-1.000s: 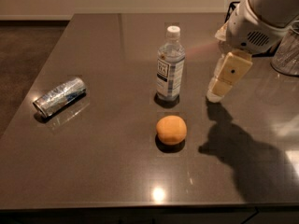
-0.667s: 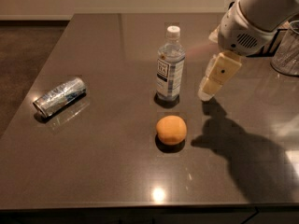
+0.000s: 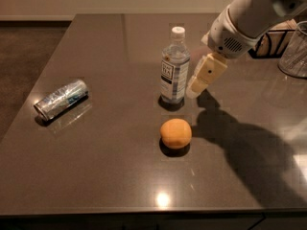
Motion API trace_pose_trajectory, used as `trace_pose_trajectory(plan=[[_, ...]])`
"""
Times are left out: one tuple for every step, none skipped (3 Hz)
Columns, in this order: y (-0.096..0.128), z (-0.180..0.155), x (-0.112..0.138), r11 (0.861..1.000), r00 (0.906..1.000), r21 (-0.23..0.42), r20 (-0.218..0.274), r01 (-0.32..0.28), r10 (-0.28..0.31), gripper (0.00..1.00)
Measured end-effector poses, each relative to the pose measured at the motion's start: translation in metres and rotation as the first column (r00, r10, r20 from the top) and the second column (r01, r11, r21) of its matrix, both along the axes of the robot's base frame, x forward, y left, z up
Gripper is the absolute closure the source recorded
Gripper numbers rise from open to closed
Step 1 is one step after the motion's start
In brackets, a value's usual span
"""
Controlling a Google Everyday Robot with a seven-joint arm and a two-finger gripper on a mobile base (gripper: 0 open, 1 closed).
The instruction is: Knock blue plastic bottle over
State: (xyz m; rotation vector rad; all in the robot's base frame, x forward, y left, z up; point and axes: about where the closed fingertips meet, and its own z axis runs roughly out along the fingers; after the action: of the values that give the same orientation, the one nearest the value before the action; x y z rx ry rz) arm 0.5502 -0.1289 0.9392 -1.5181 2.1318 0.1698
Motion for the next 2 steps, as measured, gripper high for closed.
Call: trace_pose_trajectory(plan=[[0.008,-0.002,0.017,0.997,0.9998,0.077,0.003,0.018,-0.018,0.00],[0.020,-0.004,0.029,0.987,0.9996,0.157,0.004,0.026,-0.027,0.00]])
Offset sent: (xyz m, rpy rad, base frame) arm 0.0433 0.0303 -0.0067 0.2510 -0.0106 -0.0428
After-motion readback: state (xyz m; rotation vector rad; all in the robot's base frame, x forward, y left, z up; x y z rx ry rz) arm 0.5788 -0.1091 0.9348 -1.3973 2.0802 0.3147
